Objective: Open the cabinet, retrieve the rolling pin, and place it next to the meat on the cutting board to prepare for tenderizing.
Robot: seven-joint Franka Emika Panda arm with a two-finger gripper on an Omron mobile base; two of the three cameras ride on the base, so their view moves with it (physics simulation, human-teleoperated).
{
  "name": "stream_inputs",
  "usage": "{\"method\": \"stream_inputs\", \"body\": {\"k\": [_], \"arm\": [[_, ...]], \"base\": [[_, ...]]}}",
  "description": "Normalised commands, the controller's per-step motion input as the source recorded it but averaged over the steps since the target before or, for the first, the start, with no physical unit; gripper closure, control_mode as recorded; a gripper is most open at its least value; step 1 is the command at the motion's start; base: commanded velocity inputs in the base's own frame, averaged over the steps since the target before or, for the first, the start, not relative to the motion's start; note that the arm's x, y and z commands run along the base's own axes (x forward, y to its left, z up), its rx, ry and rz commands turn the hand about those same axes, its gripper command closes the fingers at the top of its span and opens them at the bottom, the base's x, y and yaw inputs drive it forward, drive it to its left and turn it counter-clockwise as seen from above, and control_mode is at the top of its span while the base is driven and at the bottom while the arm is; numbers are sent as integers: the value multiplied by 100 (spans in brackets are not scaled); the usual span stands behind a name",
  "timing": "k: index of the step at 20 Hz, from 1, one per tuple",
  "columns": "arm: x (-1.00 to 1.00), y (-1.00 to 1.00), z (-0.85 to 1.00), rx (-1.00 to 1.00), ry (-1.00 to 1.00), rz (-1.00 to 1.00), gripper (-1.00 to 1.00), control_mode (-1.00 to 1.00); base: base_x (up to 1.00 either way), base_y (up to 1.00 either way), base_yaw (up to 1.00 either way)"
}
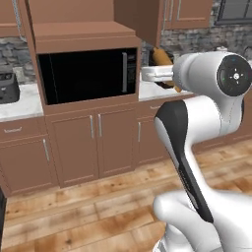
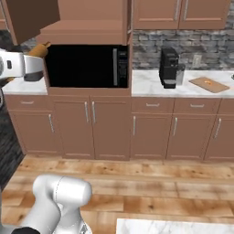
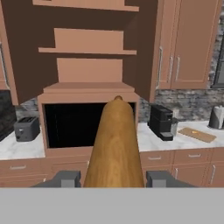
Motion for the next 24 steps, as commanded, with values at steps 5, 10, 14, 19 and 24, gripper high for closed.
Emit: {"method": "stream_inputs", "body": {"k": [5,10,14,19,24], "arm": [[0,0,0,0,0,0,100,100],[0,0,0,0,0,0,100,100],[0,0,0,0,0,0,100,100],[0,0,0,0,0,0,100,100],[0,0,0,0,0,0,100,100]], "base": [[-41,-76,-29],[-15,-66,-38],[-1,-56,-43],[0,-52,-46],[0,-52,-47]]}}
